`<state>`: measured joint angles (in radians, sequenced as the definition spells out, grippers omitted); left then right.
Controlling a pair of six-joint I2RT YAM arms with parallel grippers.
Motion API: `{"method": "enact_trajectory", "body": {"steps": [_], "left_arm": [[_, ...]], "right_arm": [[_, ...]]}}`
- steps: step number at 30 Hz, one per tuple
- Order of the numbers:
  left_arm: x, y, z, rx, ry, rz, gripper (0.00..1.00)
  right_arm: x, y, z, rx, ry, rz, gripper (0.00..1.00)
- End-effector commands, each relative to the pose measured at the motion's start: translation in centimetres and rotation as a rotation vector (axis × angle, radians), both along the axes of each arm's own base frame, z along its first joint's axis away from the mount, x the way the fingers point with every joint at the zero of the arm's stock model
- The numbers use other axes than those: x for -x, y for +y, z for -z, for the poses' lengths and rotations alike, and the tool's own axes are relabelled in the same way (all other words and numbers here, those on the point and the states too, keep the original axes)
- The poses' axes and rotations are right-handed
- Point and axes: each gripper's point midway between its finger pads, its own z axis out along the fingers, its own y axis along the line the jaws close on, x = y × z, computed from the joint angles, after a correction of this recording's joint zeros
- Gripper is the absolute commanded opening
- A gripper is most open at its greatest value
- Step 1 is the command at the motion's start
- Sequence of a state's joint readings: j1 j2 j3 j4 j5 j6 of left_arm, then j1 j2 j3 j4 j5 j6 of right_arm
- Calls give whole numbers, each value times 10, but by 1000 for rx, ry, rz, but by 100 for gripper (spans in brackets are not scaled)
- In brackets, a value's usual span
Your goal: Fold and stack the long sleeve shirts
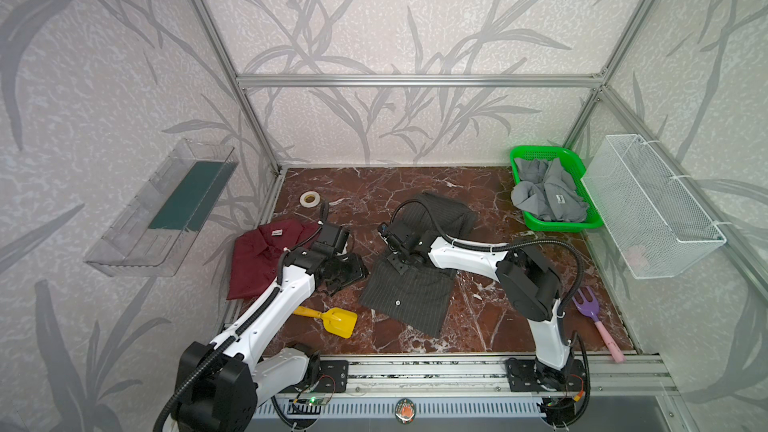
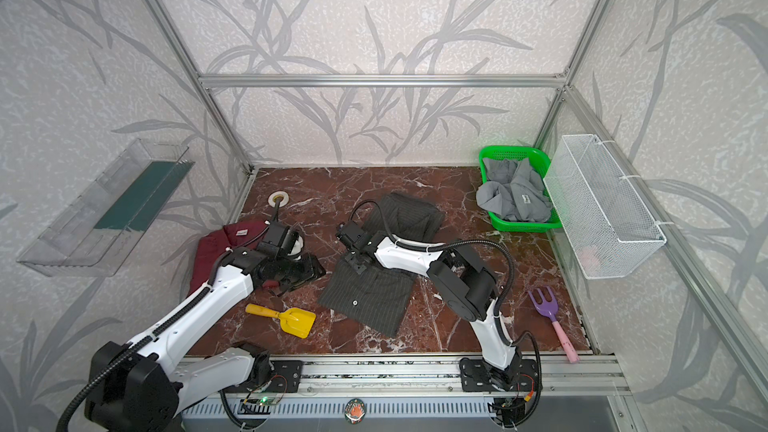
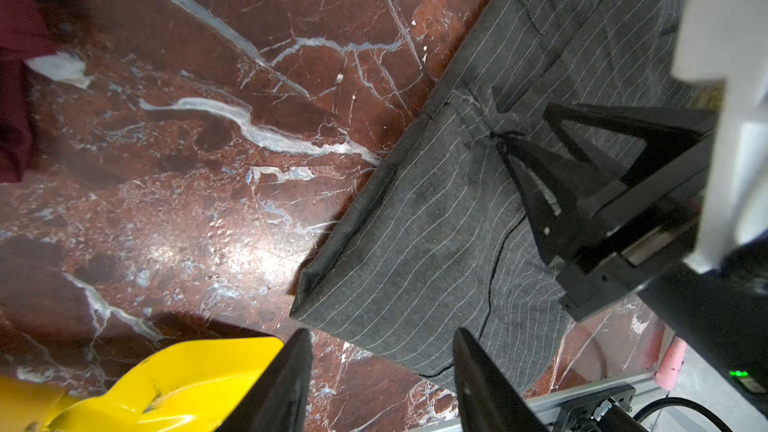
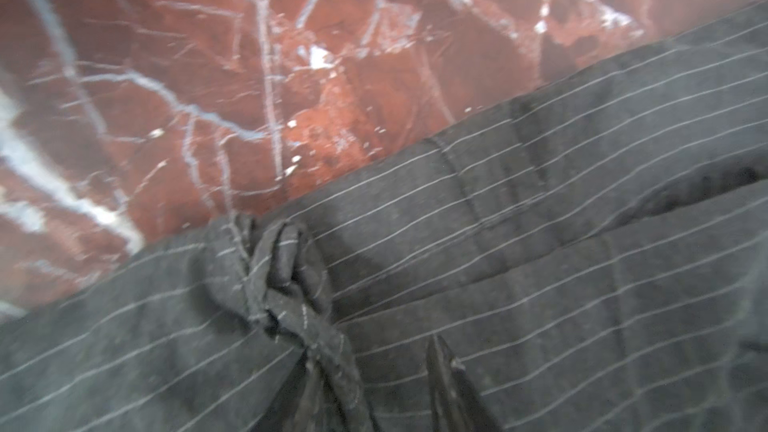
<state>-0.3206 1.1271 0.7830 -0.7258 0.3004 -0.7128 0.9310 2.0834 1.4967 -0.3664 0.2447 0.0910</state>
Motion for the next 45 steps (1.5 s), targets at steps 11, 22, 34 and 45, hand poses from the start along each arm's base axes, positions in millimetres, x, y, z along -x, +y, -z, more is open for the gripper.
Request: {"method": "enact_trajectory", "body": {"steps": [11,22,34,45], "left_arm": [[9,-18,18,59,42,19,56],[25,-55,27,73,54,56,56],[22,-90,67,108,127,96,56],[-14,-91,75,-53,154,230,56]], "right_arm": [[-32,-29,-8,-227,239,176,24],[-42,-128,-16,-294,209,438,25],[-27,-175,42,-204,287,629,17],[47,-211,70,-219,424,747,11]]}}
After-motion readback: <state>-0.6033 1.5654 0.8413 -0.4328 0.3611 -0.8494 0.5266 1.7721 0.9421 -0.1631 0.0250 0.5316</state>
